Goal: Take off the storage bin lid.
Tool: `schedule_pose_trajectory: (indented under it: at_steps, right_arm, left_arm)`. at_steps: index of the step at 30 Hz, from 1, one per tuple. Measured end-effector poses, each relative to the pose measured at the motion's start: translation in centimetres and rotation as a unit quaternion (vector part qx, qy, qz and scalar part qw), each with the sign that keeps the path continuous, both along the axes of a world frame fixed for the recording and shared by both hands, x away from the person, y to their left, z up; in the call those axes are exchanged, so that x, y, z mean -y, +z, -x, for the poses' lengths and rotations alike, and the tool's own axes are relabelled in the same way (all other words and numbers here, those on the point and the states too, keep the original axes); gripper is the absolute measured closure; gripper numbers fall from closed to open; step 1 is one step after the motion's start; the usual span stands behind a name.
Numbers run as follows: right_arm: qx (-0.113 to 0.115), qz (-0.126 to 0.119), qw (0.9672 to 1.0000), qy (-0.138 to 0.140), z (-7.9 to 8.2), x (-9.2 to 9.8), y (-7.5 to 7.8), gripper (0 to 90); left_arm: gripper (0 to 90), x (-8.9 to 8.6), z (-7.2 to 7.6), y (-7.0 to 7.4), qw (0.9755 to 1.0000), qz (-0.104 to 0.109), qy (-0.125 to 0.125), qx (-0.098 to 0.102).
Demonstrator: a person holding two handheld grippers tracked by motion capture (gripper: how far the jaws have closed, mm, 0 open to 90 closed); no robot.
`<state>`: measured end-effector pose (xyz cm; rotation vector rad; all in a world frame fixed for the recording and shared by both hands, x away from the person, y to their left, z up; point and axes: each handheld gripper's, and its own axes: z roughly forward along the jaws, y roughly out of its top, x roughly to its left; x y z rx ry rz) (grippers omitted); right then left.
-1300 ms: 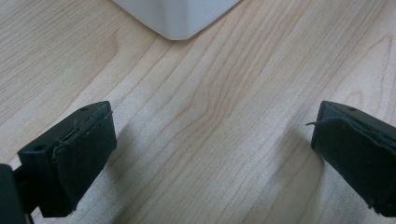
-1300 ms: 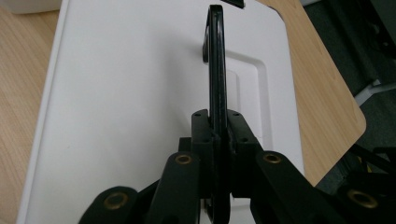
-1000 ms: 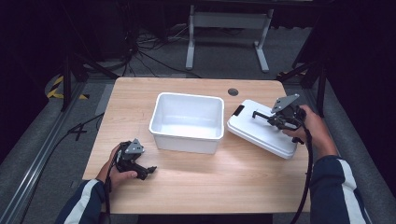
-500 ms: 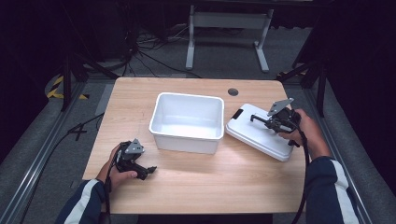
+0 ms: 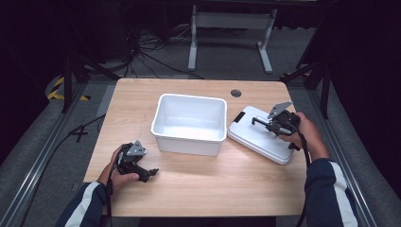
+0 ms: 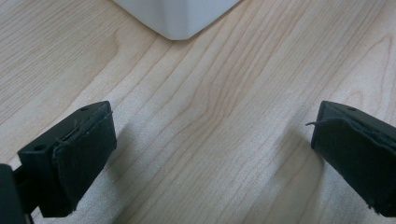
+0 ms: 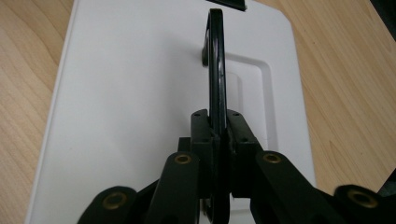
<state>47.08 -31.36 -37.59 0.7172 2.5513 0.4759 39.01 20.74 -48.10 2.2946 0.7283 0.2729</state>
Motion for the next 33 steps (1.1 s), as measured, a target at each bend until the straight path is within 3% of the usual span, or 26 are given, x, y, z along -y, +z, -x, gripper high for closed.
schedule_pose_trajectory:
  at_steps: [13, 22, 28, 30, 33]
  right_arm:
    - [-0.009, 0.004, 0.9999, -0.013, -0.2, 0.4, -0.8, 80.1]
    - [0.009, -0.028, 0.9992, -0.027, 0.2, 0.8, 0.1, 74.7]
    - [0.026, -0.04, 0.9981, -0.039, 0.9, 0.8, 0.6, 65.0]
    - [0.026, -0.059, 0.9973, -0.035, 1.2, 0.9, 0.8, 63.0]
    - [0.037, -0.07, 0.996, -0.042, 1.9, 1.0, 1.3, 59.9]
  left_arm:
    - [0.5, 0.0, 0.0, 0.0, 1.0, 0.0, 0.0, 0.0]
    - [0.6, 0.0, 0.0, 0.0, 1.0, -0.001, -0.001, 0.0]
    - [0.5, 0.0, 0.0, 0.0, 1.0, -0.001, -0.001, 0.002]
    - [0.5, 0.0, 0.0, 0.0, 1.0, 0.0, 0.0, 0.0]
    - [0.6, 0.0, 0.0, 0.0, 1.0, -0.001, -0.001, 0.0]
